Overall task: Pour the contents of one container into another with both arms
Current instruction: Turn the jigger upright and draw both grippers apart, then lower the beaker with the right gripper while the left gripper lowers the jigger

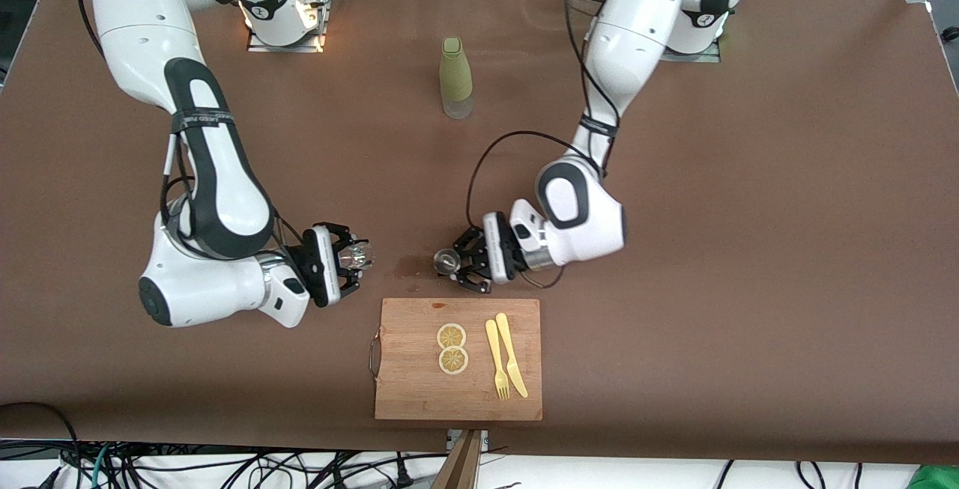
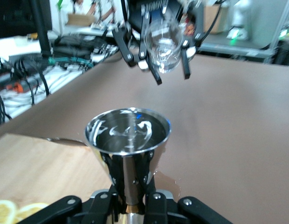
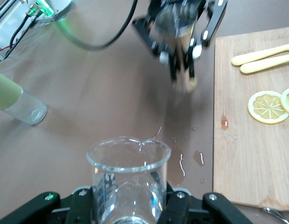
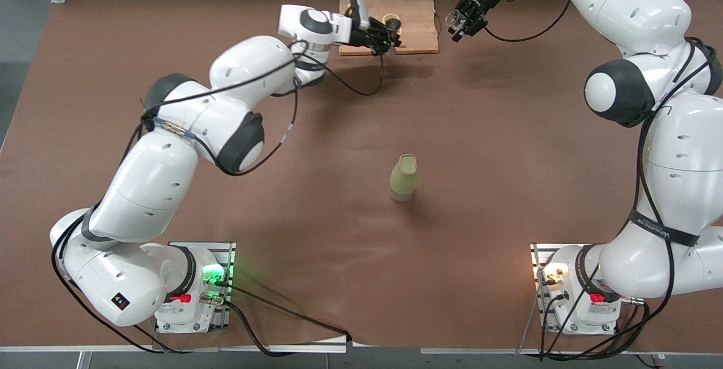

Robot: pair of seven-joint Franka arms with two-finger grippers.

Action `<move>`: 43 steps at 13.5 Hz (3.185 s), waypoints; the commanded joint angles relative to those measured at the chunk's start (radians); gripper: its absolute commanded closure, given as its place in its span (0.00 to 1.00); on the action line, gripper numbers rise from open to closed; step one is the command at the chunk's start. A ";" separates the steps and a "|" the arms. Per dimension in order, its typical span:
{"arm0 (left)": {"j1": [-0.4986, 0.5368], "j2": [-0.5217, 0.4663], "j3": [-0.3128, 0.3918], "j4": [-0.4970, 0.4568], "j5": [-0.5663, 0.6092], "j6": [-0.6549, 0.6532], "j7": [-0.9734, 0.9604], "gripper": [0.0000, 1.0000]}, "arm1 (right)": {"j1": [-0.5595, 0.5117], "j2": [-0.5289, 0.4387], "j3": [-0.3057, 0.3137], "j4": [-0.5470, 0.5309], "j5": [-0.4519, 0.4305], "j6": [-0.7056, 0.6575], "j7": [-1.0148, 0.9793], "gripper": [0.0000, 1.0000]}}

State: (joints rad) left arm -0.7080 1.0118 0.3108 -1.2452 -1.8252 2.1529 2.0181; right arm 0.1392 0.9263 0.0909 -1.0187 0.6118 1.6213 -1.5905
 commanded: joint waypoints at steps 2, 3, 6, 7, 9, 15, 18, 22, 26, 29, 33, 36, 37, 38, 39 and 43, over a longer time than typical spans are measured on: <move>0.149 -0.127 -0.045 -0.161 0.130 -0.233 0.146 1.00 | -0.067 -0.006 0.009 -0.041 0.086 -0.031 -0.136 0.58; 0.183 -0.130 -0.045 -0.166 0.164 -0.301 0.172 1.00 | -0.087 -0.006 0.009 -0.053 0.107 -0.029 -0.175 0.57; 0.289 -0.140 -0.044 -0.185 0.289 -0.456 0.229 1.00 | -0.144 -0.006 -0.034 -0.106 0.215 -0.032 -0.317 0.58; 0.327 -0.140 -0.044 -0.185 0.334 -0.511 0.255 1.00 | -0.157 -0.004 -0.048 -0.132 0.250 -0.031 -0.375 0.57; 0.399 -0.140 -0.042 -0.186 0.421 -0.611 0.312 1.00 | -0.184 0.003 -0.083 -0.188 0.317 -0.020 -0.486 0.57; 0.567 -0.121 -0.030 -0.175 0.670 -0.806 0.459 1.00 | -0.223 0.031 -0.217 -0.314 0.552 -0.029 -0.680 0.57; 0.639 -0.085 -0.030 -0.168 0.760 -0.830 0.560 1.00 | -0.250 0.054 -0.232 -0.356 0.603 -0.017 -0.747 0.56; 0.720 -0.024 -0.021 -0.094 0.839 -0.877 0.654 1.00 | -0.257 0.085 -0.237 -0.385 0.666 -0.015 -0.818 0.56; 0.756 0.008 -0.013 -0.074 0.851 -0.895 0.714 1.00 | -0.257 0.094 -0.240 -0.419 0.697 -0.003 -0.853 0.56; 0.762 0.045 0.010 -0.053 0.851 -0.892 0.758 1.00 | -0.259 0.100 -0.247 -0.422 0.698 -0.006 -0.873 0.55; 0.771 0.053 0.008 -0.043 0.870 -0.897 0.757 1.00 | -0.259 0.101 -0.261 -0.422 0.700 -0.006 -0.872 0.42; 0.775 0.053 0.010 -0.039 0.871 -0.895 0.754 1.00 | -0.259 0.114 -0.270 -0.422 0.698 -0.008 -0.872 0.36; 0.776 0.054 0.011 -0.039 0.871 -0.895 0.752 0.89 | -0.259 0.114 -0.275 -0.422 0.694 -0.008 -0.872 0.33; 0.776 0.054 0.011 -0.039 0.871 -0.895 0.751 0.78 | -0.259 0.114 -0.278 -0.422 0.694 -0.006 -0.872 0.22; 0.776 0.054 0.011 -0.039 0.870 -0.895 0.752 0.50 | -0.259 0.114 -0.289 -0.422 0.691 -0.011 -0.872 0.00; 0.777 0.060 0.010 -0.039 0.870 -0.895 0.755 0.00 | -0.257 0.105 -0.355 -0.410 0.684 -0.020 -0.861 0.00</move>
State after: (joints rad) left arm 0.0572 1.0491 0.3178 -1.3218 -0.9845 1.3020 2.7033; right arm -0.1178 1.0427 -0.2301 -1.4266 1.2889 1.6176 -2.4446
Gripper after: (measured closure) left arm 0.423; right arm 0.009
